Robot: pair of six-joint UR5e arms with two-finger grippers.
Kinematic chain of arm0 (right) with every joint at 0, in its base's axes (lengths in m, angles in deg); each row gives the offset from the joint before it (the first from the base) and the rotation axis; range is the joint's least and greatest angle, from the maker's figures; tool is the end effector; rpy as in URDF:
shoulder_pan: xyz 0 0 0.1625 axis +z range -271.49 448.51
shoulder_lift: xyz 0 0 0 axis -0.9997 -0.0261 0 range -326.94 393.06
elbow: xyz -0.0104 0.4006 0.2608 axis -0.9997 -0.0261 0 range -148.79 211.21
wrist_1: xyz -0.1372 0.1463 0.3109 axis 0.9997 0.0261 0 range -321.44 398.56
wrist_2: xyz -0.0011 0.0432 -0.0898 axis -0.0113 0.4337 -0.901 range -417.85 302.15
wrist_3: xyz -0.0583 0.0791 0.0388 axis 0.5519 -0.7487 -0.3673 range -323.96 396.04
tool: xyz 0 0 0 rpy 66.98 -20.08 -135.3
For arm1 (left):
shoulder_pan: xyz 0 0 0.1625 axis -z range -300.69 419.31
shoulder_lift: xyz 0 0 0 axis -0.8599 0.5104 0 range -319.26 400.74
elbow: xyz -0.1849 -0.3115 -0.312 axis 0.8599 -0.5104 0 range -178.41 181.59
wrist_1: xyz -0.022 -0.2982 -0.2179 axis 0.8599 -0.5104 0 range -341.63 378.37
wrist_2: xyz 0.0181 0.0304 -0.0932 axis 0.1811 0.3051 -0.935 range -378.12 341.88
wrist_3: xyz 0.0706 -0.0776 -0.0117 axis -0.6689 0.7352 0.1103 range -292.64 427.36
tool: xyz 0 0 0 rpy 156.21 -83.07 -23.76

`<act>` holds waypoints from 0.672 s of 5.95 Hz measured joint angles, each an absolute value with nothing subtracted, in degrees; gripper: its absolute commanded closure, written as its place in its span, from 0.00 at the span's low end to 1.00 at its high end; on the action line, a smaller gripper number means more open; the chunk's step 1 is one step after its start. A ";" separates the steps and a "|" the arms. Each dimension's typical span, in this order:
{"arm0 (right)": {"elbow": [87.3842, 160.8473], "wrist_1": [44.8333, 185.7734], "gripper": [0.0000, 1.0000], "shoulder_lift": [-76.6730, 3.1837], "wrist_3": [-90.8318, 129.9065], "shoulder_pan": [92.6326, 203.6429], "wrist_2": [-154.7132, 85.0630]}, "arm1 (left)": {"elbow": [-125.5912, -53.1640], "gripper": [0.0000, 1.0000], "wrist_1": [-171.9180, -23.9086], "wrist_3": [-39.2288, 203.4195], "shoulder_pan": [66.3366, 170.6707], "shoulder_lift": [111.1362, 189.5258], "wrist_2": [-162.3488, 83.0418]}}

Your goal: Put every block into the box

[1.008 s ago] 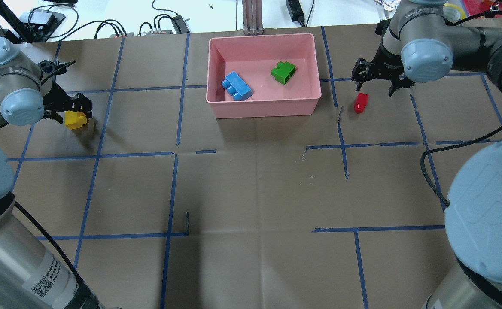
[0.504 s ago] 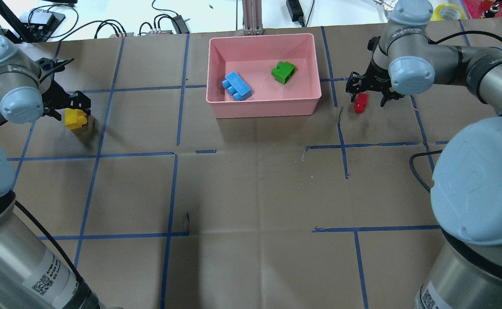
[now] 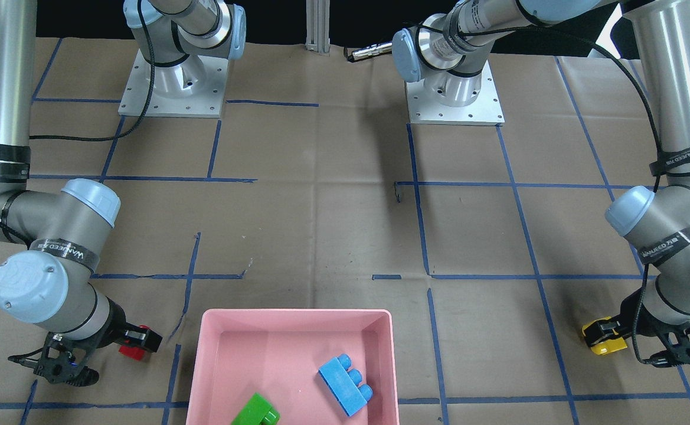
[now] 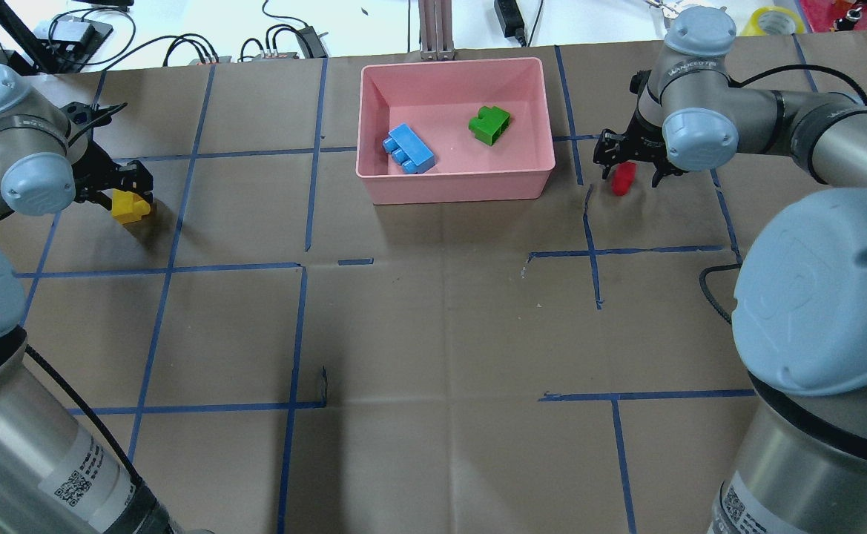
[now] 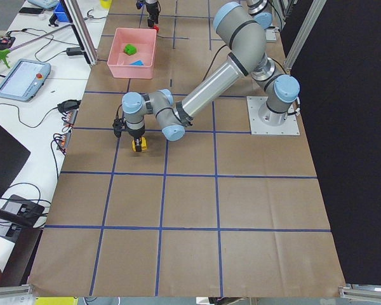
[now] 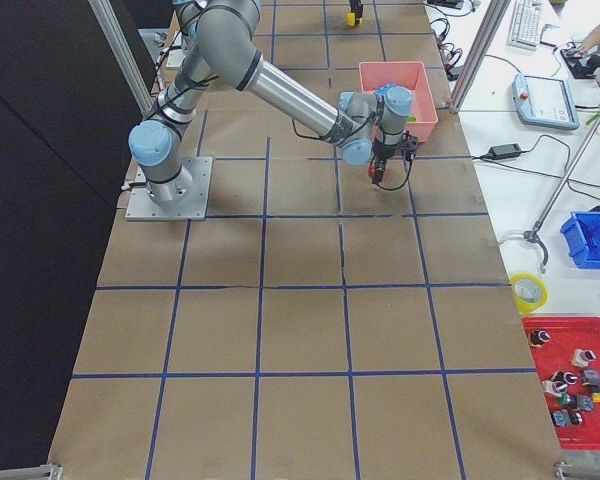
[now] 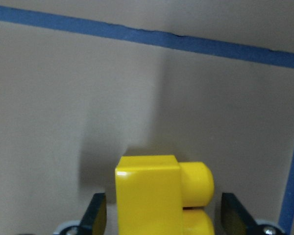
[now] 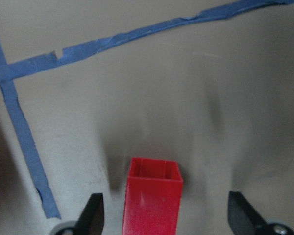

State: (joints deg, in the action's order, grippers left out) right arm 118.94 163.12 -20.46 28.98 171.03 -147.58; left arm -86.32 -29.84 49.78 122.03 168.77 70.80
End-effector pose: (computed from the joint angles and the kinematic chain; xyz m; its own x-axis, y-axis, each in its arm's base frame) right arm 0.0455 -0.6817 0.2478 -0.9680 0.2509 -0.0053 0.2509 0.9680 -0.0056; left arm 0.1932 -0.6699 0.2417 -0.9857 -0.1681 -0.0130 -0.1659 0.9808 -0.1028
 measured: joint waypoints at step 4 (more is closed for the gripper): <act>118.73 163.15 0.98 -20.59 28.06 171.25 -147.58 | -85.77 0.94 -29.76 48.83 121.79 168.18 69.98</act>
